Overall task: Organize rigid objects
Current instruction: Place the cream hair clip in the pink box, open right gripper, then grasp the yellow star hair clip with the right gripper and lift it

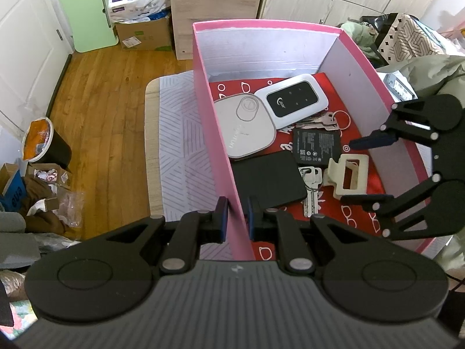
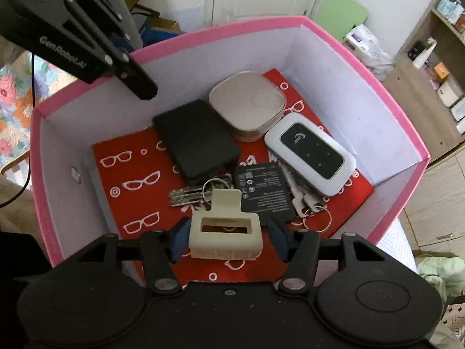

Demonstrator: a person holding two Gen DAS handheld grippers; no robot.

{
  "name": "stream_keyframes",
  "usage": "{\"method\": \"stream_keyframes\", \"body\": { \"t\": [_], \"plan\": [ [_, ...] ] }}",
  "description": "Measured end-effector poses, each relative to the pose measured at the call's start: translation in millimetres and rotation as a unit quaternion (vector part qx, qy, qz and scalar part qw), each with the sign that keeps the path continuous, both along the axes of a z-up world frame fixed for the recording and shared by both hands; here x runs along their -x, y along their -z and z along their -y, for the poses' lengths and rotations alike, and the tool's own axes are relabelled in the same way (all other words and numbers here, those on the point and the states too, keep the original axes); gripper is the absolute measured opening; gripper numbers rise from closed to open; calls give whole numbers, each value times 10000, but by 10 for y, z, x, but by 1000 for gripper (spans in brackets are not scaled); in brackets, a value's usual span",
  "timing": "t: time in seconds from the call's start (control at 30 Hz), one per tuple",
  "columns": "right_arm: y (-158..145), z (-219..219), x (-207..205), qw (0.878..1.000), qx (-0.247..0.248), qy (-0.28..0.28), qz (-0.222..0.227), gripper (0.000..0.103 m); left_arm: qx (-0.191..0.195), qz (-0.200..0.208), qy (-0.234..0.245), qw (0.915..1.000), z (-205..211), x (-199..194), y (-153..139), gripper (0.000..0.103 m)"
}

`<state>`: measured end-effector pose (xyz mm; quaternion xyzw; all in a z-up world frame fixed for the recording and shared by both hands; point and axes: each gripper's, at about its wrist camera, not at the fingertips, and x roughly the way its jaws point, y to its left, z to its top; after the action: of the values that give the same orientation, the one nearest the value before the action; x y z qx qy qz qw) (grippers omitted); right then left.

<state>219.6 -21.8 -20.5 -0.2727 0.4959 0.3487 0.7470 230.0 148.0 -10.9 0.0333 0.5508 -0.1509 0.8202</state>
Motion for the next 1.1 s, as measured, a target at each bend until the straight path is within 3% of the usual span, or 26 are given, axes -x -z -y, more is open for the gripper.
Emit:
{"method": "stream_keyframes", "body": {
  "t": [0.3,0.53,0.8,1.1],
  "plan": [
    [-455,403,249,9913,-849,623,787,66,40,4,-13,10000,-8,5,3,12],
    [-692,1081,436,9682,-1509,1760,936,67,44,14,-40,10000,-2,2,9,12],
    [-336,1638,637,9396,-1681,2902,687,67,84,17,-133,9999,-17,1,19,12],
    [219,1925,743,8968,-1982,3913,584,67,46,13,-203,9998,-1,4,26,12]
  ]
}}
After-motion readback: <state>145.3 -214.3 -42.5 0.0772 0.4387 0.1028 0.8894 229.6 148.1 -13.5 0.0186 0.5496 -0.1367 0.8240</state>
